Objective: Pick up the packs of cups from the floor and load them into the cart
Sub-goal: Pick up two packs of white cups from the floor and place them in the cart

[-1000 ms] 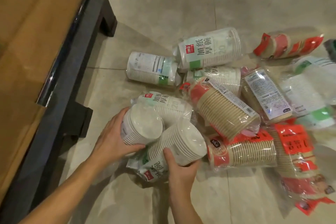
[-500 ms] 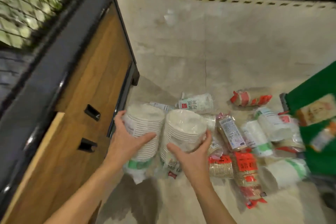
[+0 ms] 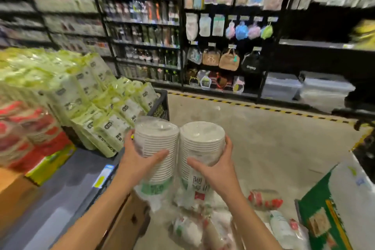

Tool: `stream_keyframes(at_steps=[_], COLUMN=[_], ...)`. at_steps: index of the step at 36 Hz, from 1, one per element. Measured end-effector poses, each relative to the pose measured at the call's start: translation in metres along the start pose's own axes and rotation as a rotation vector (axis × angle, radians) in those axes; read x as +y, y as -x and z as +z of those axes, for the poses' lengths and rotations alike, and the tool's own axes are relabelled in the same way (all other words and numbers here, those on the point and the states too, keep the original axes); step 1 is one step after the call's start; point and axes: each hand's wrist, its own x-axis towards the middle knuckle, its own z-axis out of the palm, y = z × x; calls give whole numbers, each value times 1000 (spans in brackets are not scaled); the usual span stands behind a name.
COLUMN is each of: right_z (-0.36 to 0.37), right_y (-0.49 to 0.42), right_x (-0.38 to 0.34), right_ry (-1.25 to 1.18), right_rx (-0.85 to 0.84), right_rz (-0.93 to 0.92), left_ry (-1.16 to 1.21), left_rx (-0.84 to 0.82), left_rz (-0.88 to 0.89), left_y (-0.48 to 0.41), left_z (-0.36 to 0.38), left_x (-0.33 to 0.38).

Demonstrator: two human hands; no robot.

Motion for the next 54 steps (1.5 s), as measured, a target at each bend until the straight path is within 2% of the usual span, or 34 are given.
stream_keyframes(at_steps=[4,9,16,22,34,41,45,54], right_z=[-2,14,60,122,233,260,272,299], right_y=[-1,3,34,95,301,451,534,688], right_x=[-42,-71,-91,-111,-155,-156,-154,-150], right_ry=[-8,-49,-41,-72,-137,-191,-206,-57], right_rx=[-116,-299,-589,-875,-1437,-1727,-1859,-2004], right_rz=[-114,-229,-347,-415,-574,-644,-666,-742], left_ry=[19,58,80,84,62,122,171,226], left_rx=[122,290,570,808,1409,1739,1868,2035], left_rz=[59,26,-56,-113,-266,-325,-331,-308], left_y=[31,80,165,265,502,636,707,834], left_z=[-29,-62,-106,-151,-200,-202,-206,-231], left_x=[34,49,39,24,1,-9,-18,-62])
